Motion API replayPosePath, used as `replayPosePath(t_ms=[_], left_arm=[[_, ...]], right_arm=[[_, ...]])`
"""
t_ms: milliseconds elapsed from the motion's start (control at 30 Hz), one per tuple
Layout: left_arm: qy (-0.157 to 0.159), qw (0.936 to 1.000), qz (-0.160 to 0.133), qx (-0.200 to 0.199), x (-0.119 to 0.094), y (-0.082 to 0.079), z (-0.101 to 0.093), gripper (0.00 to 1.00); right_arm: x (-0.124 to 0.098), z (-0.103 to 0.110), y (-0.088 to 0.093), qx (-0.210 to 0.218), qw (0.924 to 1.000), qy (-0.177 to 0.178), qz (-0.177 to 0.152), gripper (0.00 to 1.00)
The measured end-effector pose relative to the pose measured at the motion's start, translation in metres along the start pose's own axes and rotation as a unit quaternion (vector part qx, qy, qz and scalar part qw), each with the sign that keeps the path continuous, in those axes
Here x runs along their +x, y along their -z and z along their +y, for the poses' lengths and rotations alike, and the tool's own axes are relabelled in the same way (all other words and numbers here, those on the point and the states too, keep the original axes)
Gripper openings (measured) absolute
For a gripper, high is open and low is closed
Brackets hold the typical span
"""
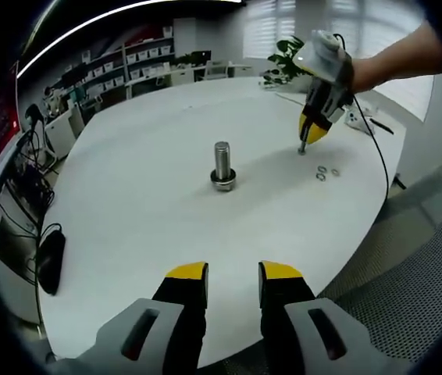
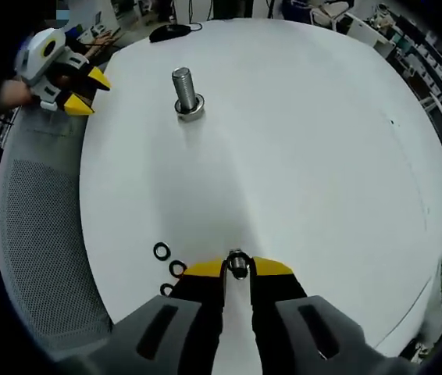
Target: Place the washer onto the threaded stud by aligning its center hole with the stud, sliding it down to the base, and recovering from edge contact or off-axis alignment until the washer reaches the visible bottom stop.
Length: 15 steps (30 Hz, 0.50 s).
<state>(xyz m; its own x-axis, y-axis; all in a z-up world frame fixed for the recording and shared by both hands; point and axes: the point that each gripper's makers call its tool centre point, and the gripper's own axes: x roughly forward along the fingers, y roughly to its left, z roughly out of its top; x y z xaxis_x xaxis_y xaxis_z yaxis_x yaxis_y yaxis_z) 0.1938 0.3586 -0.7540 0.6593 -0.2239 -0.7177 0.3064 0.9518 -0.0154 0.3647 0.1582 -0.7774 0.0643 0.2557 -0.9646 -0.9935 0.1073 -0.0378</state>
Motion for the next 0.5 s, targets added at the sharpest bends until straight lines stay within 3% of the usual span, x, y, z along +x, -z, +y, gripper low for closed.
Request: replayPosePath(t_ms=[500], left_arm=[[0.008,1.0000,0.001,0.001,0.001,0.001,-0.003,0.24]], right_arm=[[0.017,0.000,0.010,0.010,0.9998,0.001,0.019,0.14]])
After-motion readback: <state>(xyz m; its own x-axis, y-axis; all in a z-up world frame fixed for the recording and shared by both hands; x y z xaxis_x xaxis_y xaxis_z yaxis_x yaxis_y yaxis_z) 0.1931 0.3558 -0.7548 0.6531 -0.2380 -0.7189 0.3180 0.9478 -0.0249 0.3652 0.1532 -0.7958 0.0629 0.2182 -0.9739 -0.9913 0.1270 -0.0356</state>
